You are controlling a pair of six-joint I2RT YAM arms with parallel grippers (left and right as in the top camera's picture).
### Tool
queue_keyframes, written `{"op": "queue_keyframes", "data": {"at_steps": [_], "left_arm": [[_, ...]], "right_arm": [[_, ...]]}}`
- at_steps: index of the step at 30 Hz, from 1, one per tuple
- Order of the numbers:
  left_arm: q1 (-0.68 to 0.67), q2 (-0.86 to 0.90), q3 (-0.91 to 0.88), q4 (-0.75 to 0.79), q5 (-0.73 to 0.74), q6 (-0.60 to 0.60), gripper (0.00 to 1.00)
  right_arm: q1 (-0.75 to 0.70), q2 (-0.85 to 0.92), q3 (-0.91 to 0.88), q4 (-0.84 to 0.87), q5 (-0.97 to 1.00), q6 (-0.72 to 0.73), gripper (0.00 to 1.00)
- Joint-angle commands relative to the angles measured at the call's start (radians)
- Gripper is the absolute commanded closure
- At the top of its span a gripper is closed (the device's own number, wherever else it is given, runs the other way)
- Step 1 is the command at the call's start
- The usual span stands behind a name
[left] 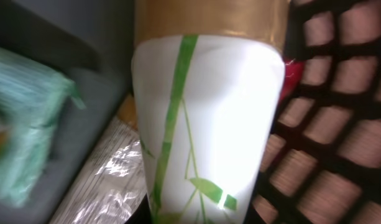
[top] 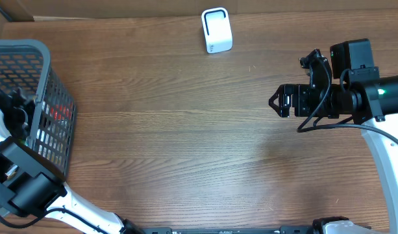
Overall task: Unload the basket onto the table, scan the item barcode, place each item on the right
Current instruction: 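Grasp the white tube in the basket with the left gripper and lift, then place the white tube upright-lying on the table center, release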
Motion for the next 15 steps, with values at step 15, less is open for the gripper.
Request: {"op": "queue_keyframes", "data": {"at_steps": [15], "left_arm": [[-0.029, -0.342, 0.800, -0.363, 0.323, -0.168, 0.96]], "right_arm": [[0.004, 0.000, 0.023, 0.010, -0.046, 0.006, 0.00]]}}
